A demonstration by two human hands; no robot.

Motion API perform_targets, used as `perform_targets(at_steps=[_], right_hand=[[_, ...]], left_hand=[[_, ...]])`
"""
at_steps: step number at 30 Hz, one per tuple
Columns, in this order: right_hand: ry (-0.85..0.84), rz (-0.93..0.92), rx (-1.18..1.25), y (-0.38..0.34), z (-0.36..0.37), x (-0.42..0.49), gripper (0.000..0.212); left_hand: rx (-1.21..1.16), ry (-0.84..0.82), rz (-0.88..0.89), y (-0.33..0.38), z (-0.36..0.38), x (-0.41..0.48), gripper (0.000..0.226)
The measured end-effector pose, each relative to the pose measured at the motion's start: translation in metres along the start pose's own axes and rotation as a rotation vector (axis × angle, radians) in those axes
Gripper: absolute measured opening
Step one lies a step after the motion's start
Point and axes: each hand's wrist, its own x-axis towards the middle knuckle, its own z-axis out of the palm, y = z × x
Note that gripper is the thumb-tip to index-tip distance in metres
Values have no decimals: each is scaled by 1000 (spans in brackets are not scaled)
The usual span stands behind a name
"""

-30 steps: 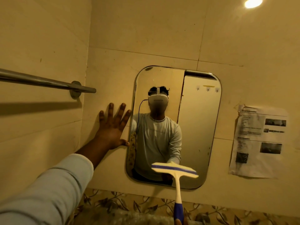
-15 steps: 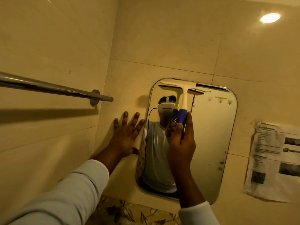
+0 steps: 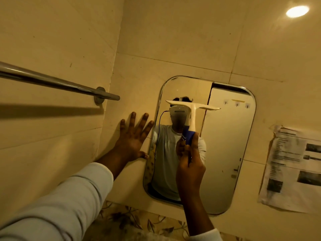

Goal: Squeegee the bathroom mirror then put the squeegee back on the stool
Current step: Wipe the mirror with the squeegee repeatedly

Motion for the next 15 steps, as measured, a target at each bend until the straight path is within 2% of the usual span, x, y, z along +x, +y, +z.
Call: perform_targets(at_steps=[6, 10, 15], right_hand=[[-23, 73, -26, 15, -3, -53, 66], [-57, 101, -67, 30, -9, -86, 61], [-43, 86, -88, 31, -18, -124, 65]], left_hand=[[57, -75, -32, 4, -9, 4, 147], [34, -59, -32, 4, -7, 1, 150], [28, -47, -25, 3, -4, 2, 151]])
